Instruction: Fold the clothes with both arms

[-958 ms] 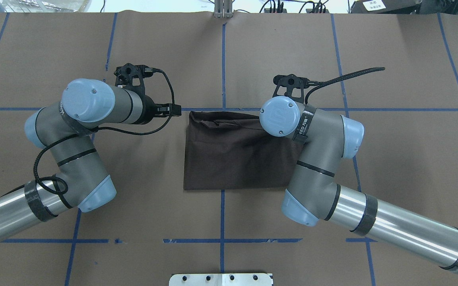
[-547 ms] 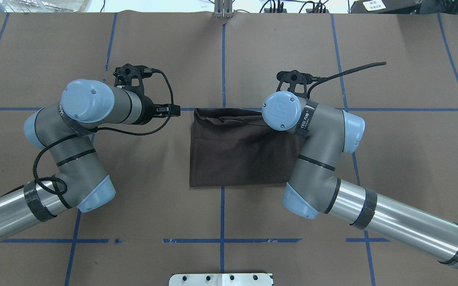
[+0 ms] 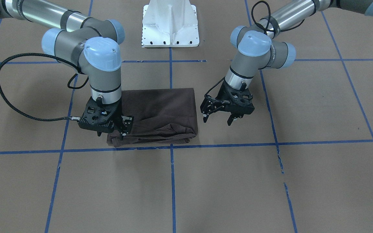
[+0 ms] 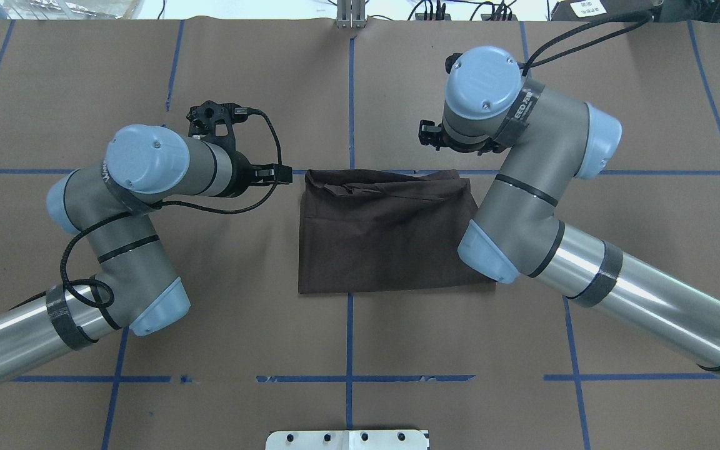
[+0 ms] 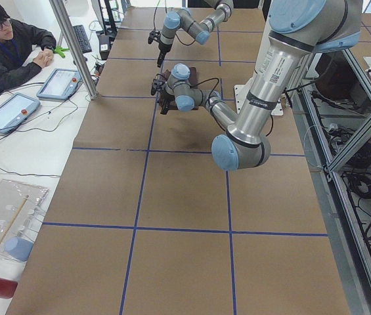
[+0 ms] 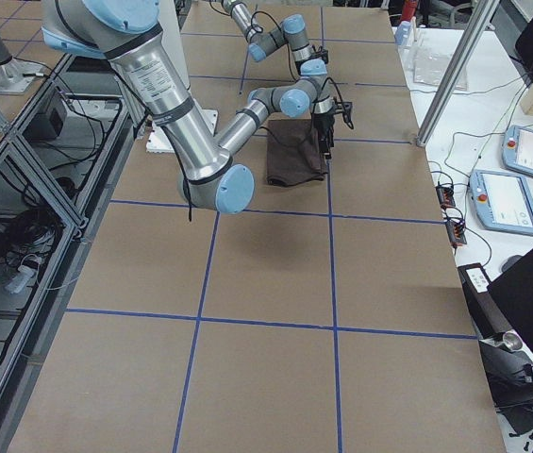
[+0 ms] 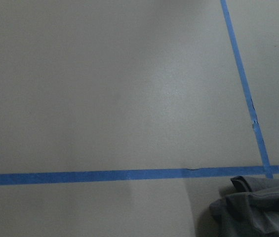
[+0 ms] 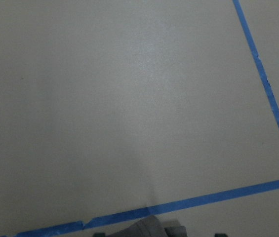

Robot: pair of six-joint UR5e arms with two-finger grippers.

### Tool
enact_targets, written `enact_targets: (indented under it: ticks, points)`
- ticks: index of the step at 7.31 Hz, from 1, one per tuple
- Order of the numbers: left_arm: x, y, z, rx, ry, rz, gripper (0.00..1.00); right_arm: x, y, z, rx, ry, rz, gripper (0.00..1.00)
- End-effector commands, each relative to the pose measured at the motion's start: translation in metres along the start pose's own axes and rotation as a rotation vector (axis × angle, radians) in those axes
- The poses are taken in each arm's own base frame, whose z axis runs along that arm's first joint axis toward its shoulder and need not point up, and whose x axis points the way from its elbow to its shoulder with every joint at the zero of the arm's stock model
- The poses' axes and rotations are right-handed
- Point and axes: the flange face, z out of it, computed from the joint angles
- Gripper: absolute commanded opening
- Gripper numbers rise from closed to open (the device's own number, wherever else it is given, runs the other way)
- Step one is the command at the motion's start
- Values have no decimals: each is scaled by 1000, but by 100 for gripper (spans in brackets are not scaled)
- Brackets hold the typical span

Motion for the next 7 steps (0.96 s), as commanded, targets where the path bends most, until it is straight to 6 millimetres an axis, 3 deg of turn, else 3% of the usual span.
enact_targets:
  ticks: [1,2,3,4,7]
  points:
    - [33,2,9,-11,24,-64,100,20,-3,-22,-32,-50,-5,100]
    - [43,1,23,-16,10,-162,96,22,-4,-22,-30,-48,-3,100]
    - [53,-4,35,-15,1,-238,68,23,-4,-20,-31,-45,-3,100]
    - [56,-3,43,-18,-8,-276,51,27,-2,-17,-29,-36,-2,100]
    - [66,2,52,-30,-12,-318,28,31,-1,-16,-29,-34,-2,100]
